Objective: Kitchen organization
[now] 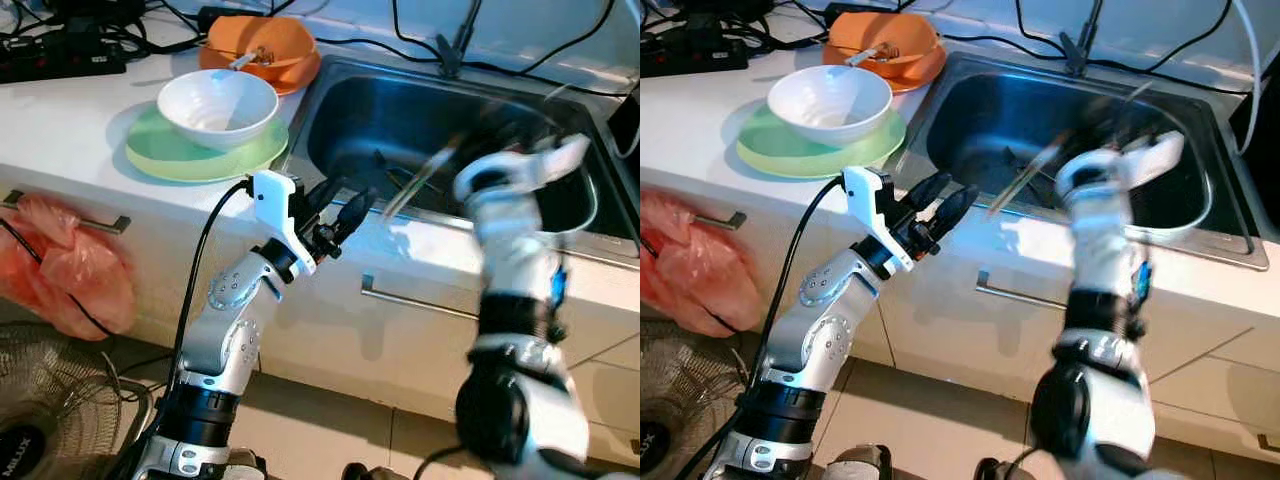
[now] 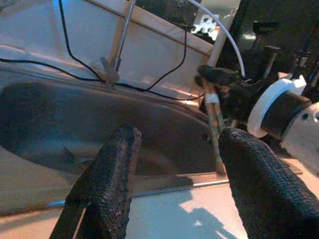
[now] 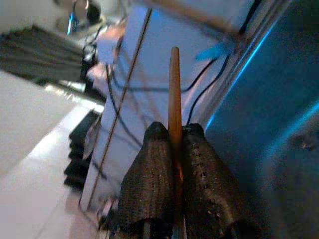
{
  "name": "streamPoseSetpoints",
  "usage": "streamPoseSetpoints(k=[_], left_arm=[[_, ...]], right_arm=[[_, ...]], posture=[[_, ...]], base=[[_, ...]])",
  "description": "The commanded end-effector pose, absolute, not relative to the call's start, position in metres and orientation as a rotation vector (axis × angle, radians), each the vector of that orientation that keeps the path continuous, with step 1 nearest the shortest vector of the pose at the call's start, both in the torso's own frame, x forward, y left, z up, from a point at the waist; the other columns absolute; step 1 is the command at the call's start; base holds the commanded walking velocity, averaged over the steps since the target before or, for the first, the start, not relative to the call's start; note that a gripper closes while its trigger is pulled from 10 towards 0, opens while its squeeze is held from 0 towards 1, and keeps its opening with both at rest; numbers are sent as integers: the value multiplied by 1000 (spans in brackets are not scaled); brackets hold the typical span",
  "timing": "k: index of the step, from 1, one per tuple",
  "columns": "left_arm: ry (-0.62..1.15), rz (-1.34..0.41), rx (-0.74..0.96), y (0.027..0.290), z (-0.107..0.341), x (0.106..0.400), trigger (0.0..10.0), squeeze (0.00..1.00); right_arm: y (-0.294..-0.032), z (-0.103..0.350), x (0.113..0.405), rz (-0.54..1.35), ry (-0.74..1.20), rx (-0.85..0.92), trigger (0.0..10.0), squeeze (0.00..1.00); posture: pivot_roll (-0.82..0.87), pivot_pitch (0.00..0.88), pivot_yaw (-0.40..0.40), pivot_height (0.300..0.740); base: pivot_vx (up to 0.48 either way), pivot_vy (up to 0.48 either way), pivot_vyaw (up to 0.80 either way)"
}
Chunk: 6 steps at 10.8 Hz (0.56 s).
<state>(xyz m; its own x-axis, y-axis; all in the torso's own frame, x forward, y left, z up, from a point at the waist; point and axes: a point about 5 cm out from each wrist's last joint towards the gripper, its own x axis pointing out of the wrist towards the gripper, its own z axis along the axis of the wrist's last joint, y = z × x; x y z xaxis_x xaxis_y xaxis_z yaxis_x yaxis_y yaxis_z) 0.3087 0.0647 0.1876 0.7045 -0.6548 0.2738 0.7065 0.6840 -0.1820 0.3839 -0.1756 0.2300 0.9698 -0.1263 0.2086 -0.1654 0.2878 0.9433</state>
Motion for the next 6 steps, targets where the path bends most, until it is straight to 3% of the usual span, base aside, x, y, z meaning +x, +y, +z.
streamPoseSetpoints(k=[1, 2, 4, 6], left_arm=[[-161, -772, -281, 62, 181, 307, 10000, 0], [-158, -775, -277, 62, 180, 306, 10000, 0], [-157, -776, -273, 62, 180, 305, 10000, 0], [-158, -779, -271, 62, 181, 305, 10000, 0]], right_arm=[[-187, 229, 384, -59, -280, 1287, 10000, 0], [-197, 231, 384, -135, -318, 1240, 10000, 0], [-216, 234, 382, -366, -373, 971, 10000, 0], [-213, 236, 383, -388, -402, 886, 10000, 0]], posture=[[223, 95, -67, 740], [224, 93, -68, 740], [230, 93, -70, 740], [231, 101, -71, 740]], base=[[0, 0, 0], [0, 0, 0], [0, 0, 0], [0, 0, 0]])
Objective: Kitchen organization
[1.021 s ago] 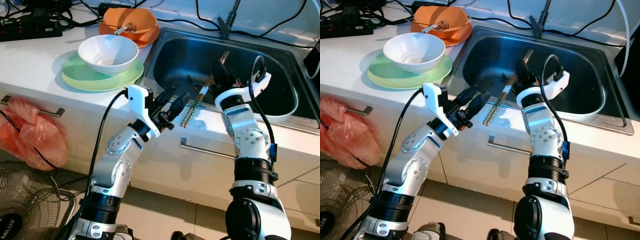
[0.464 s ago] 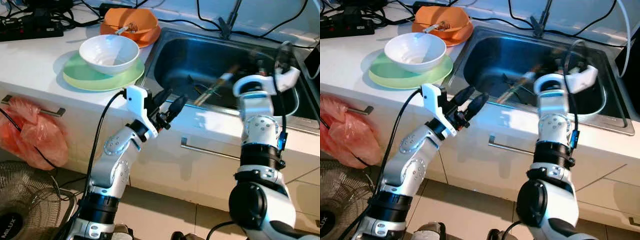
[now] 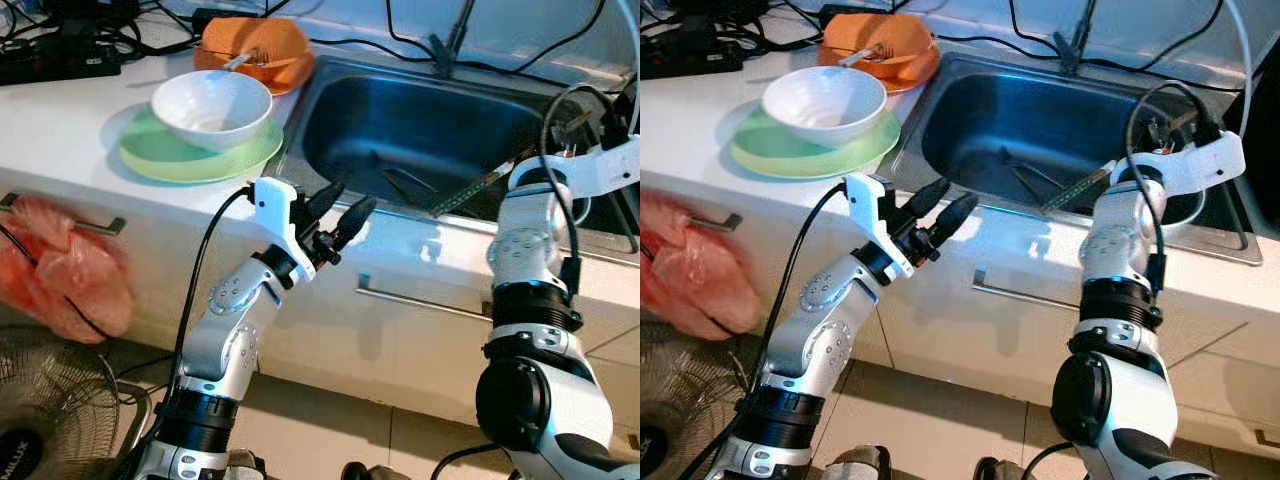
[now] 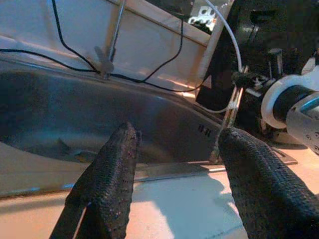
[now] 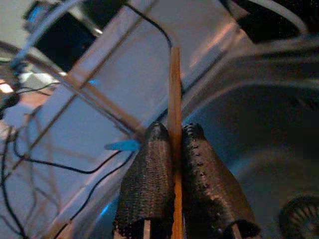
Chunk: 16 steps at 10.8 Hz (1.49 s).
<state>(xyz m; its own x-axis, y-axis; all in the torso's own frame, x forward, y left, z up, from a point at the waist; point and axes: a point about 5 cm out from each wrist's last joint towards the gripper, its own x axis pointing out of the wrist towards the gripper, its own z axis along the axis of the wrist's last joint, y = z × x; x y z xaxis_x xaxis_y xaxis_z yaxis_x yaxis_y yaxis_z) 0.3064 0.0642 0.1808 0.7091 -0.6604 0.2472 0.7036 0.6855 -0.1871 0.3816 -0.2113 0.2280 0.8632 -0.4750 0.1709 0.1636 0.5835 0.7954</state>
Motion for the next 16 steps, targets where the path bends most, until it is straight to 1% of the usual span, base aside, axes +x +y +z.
streamPoseSetpoints(k=[1, 2, 3, 6, 8, 10, 11, 13, 16], left_arm=[[-157, -775, -264, 62, 180, 304, 10000, 0], [-156, -775, -262, 61, 179, 304, 10000, 0], [-156, -776, -258, 61, 179, 304, 10000, 0], [-149, -778, -248, 60, 178, 303, 10000, 0], [-147, -781, -246, 60, 177, 303, 10000, 0], [-141, -788, -235, 57, 175, 303, 10000, 0], [-132, -820, -236, 52, 175, 300, 10000, 0], [-131, -869, -218, 46, 177, 298, 10000, 0], [-127, -841, -159, 46, 179, 303, 10000, 0]], right_arm=[[-202, 242, 382, -322, -456, 784, 10000, 0], [-199, 244, 383, -310, -474, 731, 10000, 0], [-194, 246, 382, -302, -507, 631, 10000, 0], [-181, 244, 382, -261, -518, 582, 10000, 0], [-177, 244, 383, -224, -519, 600, 10000, 0], [-167, 248, 384, -148, -537, 593, 10000, 0], [-154, 251, 383, -78, -540, 608, 10000, 0], [-146, 254, 383, -32, -541, 638, 10000, 0], [-139, 260, 380, 47, -551, 670, 10000, 0]], posture=[[229, 105, -71, 740], [230, 105, -71, 740], [232, 106, -71, 740], [232, 109, -69, 740], [232, 110, -69, 740], [231, 110, -70, 740], [229, 110, -68, 740], [228, 110, -68, 740], [227, 110, -65, 740]], base=[[0, 0, 0], [0, 0, 0], [0, 0, 0], [0, 0, 0], [0, 0, 0], [0, 0, 0], [0, 0, 0], [0, 0, 0], [0, 0, 0]])
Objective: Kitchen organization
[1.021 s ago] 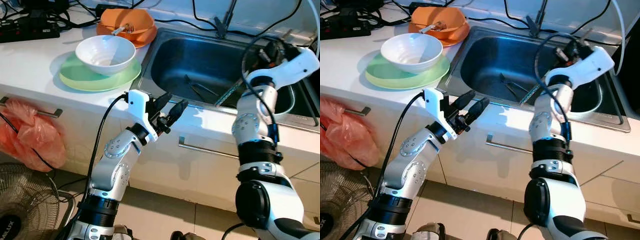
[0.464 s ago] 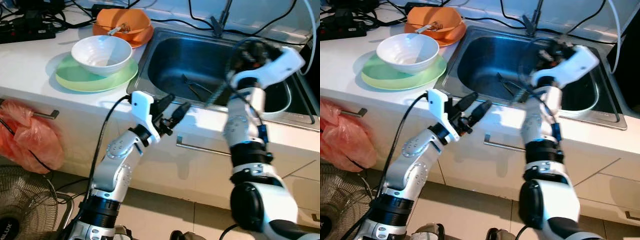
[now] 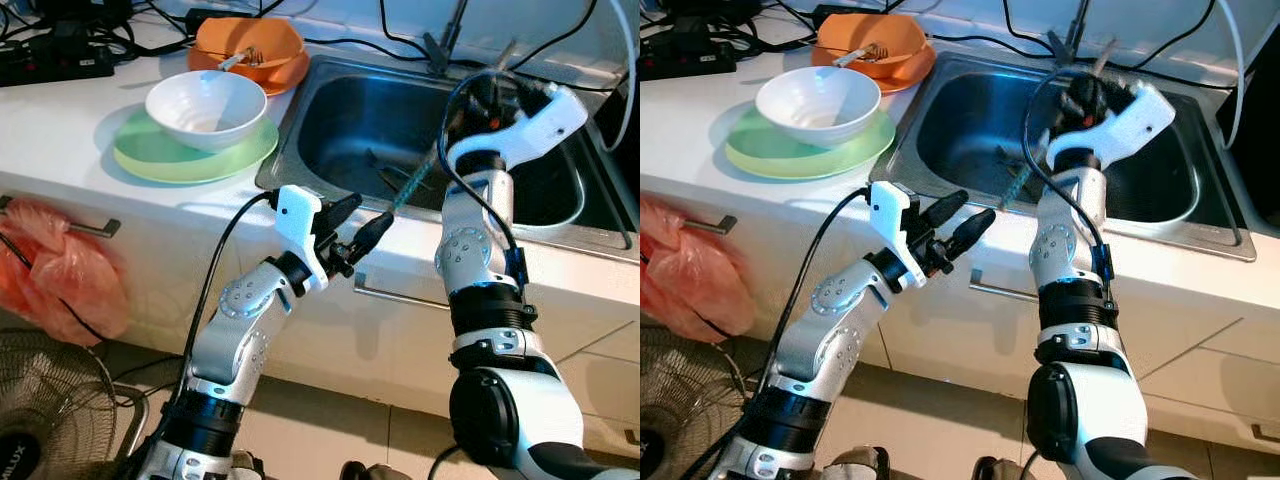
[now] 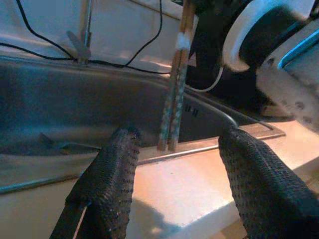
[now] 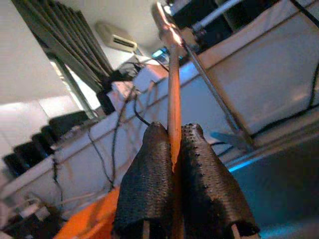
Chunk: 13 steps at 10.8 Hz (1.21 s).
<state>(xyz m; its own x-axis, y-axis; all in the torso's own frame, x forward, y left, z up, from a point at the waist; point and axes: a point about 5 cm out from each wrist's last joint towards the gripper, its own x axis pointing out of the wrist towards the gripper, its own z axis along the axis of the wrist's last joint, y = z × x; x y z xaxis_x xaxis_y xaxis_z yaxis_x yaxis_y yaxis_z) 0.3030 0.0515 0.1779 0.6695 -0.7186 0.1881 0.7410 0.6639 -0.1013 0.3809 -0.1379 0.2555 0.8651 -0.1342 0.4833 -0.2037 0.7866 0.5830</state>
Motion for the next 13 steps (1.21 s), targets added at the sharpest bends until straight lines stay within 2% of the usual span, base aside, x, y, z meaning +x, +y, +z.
streamPoseSetpoints(k=[1, 3, 9, 13], left_arm=[[-127, -845, -155, 46, 180, 304, 10000, 0], [-123, -852, -128, 44, 182, 306, 10000, 0], [-129, -831, -98, 47, 187, 313, 10000, 0], [-119, -816, -89, 53, 185, 316, 10000, 0]], right_arm=[[-134, 262, 378, 93, -554, 696, 10000, 0], [-123, 265, 370, 204, -560, 731, 10000, 0], [-113, 265, 347, 441, -564, 779, 10000, 0], [-111, 268, 337, 520, -568, 809, 10000, 0]], posture=[[227, 109, -62, 740], [223, 106, -58, 740], [214, 103, -52, 740], [213, 110, -49, 740]], base=[[0, 0, 0], [0, 0, 0], [0, 0, 0], [0, 0, 0]])
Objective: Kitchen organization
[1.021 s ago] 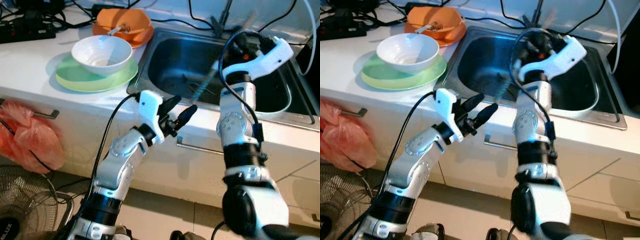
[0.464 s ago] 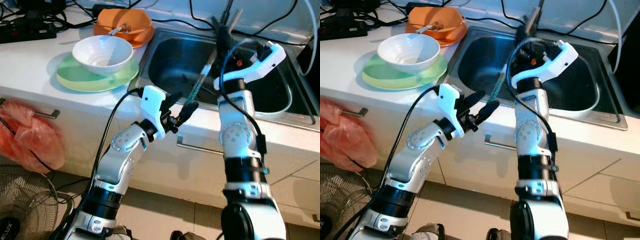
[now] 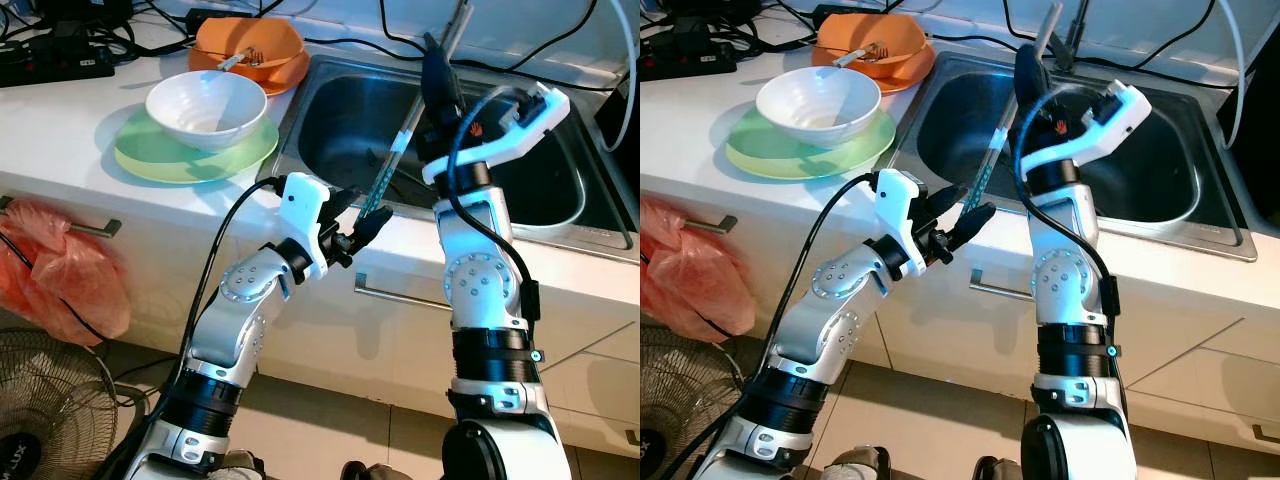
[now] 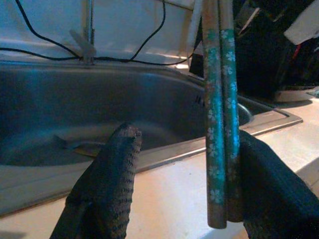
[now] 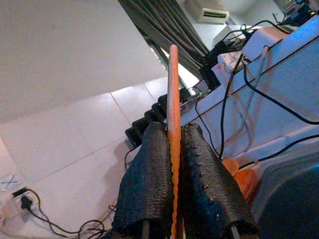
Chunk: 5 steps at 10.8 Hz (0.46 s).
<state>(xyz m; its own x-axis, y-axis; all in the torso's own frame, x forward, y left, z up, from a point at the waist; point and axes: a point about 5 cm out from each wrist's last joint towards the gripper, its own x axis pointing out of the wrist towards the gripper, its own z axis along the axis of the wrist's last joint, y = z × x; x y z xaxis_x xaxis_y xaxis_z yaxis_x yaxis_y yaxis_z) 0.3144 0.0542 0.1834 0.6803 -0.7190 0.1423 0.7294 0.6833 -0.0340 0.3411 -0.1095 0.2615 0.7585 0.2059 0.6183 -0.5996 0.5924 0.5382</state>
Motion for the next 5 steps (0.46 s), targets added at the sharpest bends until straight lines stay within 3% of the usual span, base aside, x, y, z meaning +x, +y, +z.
streamPoseSetpoints(k=[1, 5], left_arm=[[-114, -804, -77, 56, 185, 317, 10000, 0], [-117, -743, -47, 73, 187, 324, 10000, 0]], right_arm=[[-111, 268, 336, 529, -568, 812, 10000, 0], [-114, 262, 331, 584, -549, 791, 10000, 0]], posture=[[213, 109, -49, 740], [215, 111, -52, 740]], base=[[0, 0, 0], [0, 0, 0]])
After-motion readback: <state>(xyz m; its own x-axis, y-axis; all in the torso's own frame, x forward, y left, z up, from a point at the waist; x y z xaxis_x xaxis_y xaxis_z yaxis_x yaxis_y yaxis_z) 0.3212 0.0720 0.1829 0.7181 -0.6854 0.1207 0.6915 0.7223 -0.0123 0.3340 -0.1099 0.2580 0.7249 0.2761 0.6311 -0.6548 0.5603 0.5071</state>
